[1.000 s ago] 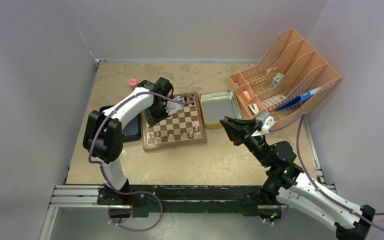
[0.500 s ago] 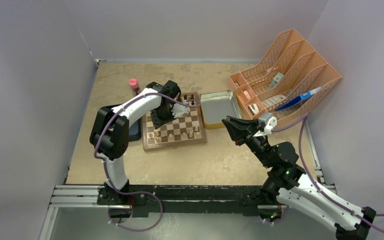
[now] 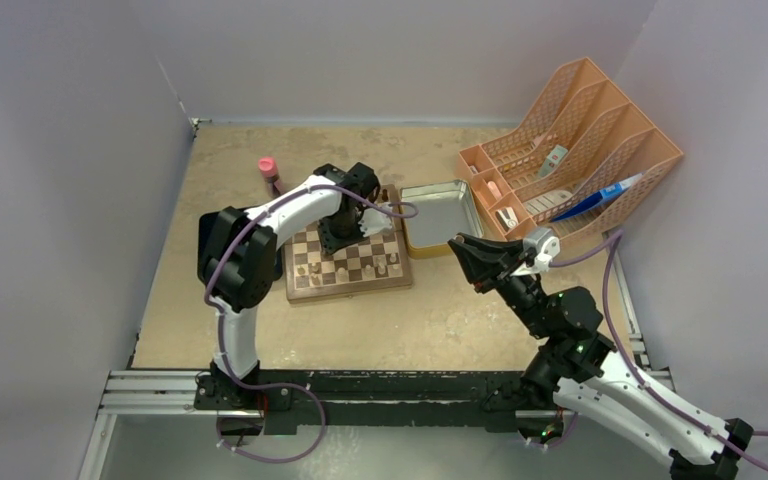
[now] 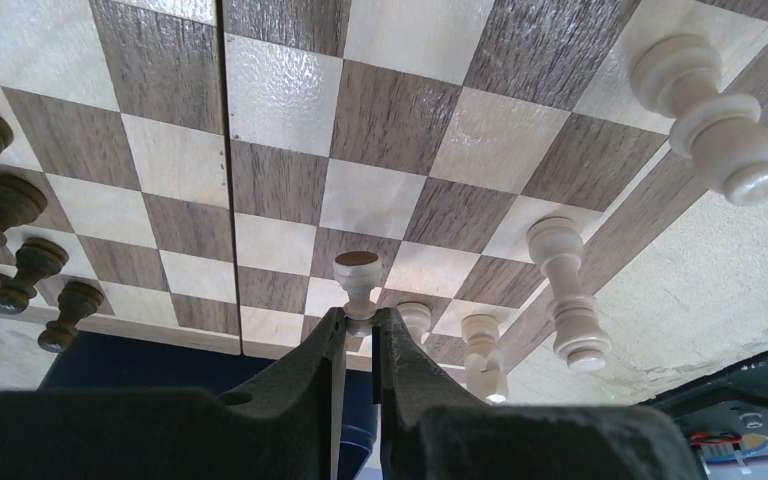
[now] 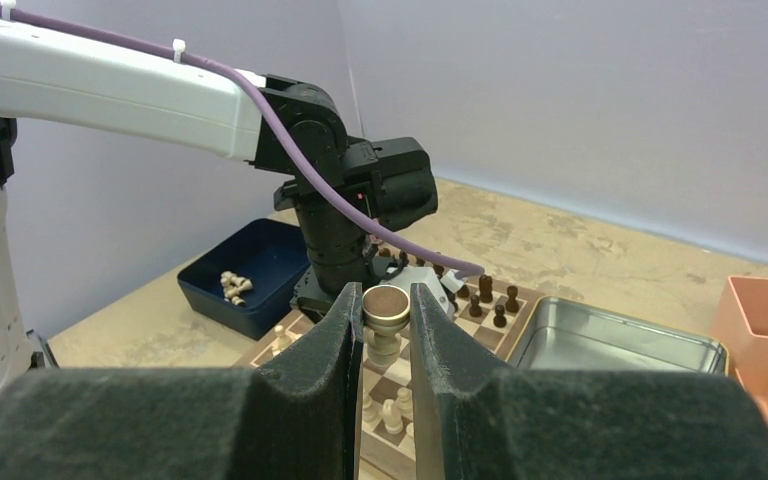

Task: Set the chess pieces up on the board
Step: Place the chess piece on the chessboard.

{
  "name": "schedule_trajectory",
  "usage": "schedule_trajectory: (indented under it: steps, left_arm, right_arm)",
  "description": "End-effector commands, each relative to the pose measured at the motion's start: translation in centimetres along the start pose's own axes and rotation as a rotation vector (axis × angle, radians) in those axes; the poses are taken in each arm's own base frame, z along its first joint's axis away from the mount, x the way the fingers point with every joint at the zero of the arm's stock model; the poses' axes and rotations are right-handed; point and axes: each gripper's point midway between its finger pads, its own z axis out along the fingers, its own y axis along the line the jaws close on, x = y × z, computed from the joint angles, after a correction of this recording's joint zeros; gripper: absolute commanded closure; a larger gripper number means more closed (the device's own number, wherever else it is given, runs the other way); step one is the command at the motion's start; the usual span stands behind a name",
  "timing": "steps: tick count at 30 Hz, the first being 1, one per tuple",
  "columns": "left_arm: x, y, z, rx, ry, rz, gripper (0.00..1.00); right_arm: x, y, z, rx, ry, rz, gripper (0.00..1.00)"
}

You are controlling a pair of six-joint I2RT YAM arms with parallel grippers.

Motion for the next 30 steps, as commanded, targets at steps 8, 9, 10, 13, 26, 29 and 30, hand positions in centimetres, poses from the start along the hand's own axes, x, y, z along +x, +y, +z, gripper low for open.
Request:
schedule_trajectory:
  steps: [8,9,10,13,26,29,30]
  left_arm:
    - [-0.6,-0.1,-0.8,-0.013,0.003,0.001,0.87]
    - [-0.5,-0.2,-0.9,-0.012,0.005,0.002,0.86]
    - [-0.6,-0.3,-1.0,-0.013,0.003,0.006,0.86]
    - [-0.8,-0.4,-1.3,-0.020,-0.002,0.012,0.83]
    - [-1.7,0.2,-2.3,-0.061,-0.063,0.030,0.73]
    - [-2.9,0.2,-3.5,-0.071,-0.150,0.028,0.73]
    - [-3.6,0.3,-4.0,-0.078,-0.194,0.028,0.73]
  right_arm:
    - [-3.4,0.1,-0.2,0.008,-0.086,0.012,0.88]
    - [-3.3,0.1,-0.2,0.008,-0.086,0.013,0.88]
    - [-3.3,0.1,-0.2,0.007,-0.087,0.012,0.88]
    - [-3.4,0.2,-0.1,0.002,-0.087,0.011,0.88]
    - [-3.1,0.4,0.3,-0.006,-0.082,0.017,0.88]
    - [-3.0,0.5,0.4,-0.011,-0.077,0.017,0.88]
    - [-3.0,0.5,0.5,-0.009,-0.075,0.016,0.88]
